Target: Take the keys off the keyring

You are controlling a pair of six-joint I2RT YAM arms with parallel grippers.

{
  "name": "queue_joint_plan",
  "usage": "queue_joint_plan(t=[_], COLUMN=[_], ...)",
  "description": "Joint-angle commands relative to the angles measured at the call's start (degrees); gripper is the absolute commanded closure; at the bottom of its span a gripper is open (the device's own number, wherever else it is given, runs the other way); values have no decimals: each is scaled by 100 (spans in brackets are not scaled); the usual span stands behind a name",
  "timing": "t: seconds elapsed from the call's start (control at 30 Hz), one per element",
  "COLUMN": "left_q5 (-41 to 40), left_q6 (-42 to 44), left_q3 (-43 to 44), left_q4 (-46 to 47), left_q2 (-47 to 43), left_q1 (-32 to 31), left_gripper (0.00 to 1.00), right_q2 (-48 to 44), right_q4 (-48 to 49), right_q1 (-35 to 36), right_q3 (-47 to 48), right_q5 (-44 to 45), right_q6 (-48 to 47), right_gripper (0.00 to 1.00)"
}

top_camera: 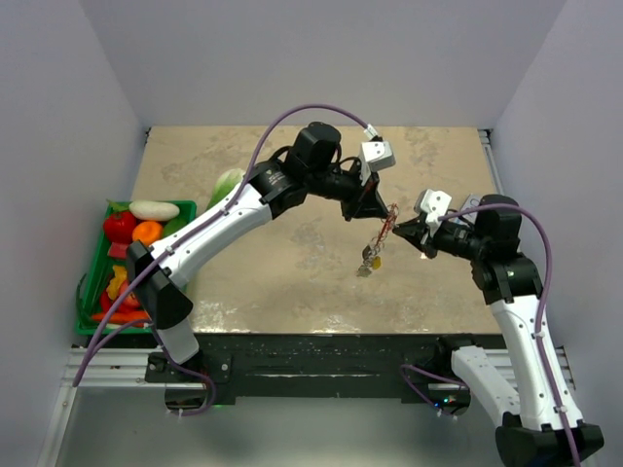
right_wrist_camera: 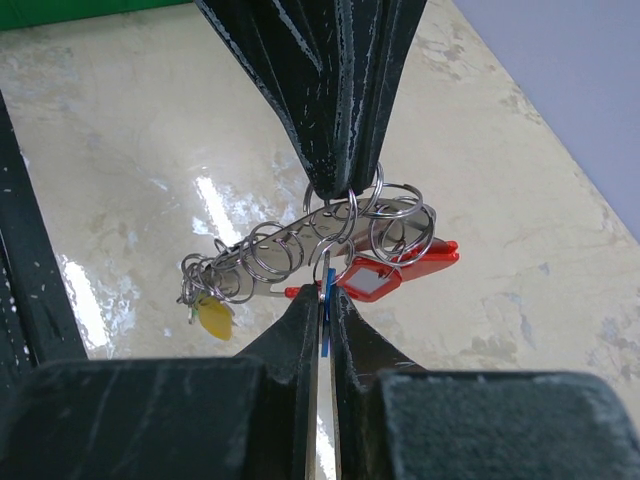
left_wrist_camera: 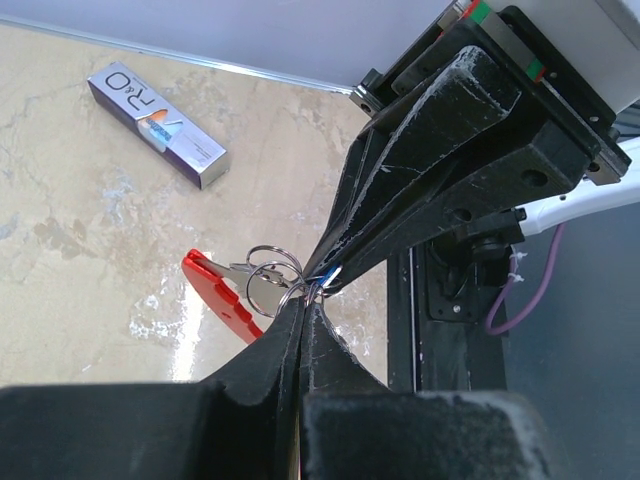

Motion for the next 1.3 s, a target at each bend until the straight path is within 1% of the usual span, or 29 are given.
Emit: queue_joint_plan(t=[0.0,0.2,0.37,0.47,0.6,0.9,1.1,1.27], left_q5=[132,211,395,448,448,466,422,431], left_q6=[-260,-383,-506,-585,-620,-664,-577,-550], left_q3=[133,142,80,72,89,72,19,-7], left_q4=[566,627,707,751,751,760,689,654], left_q2=[-438,-421,-377,-377,-377,-377,-429,-473], left_q1=[209,209,209,209,209,209,200,209], left_gripper=[100,100,100,100,100,100,100,100], right_q2=[73,240,337,398,477,715,539,434], right_q4=[-282,-185,-97,-45,61,105,-26,-194], right_q1=[-75,-14,92,171,478,874,883,874], right_q3=[-8,-113,-78,-69,-78,186,414,573], right_q5=[-173,-472,-411,-323,-77,195,582,670], right_q6=[-1,-26,-36,-10,8,-18,-106,-194], right_gripper=[100,100,100,100,100,100,100,100])
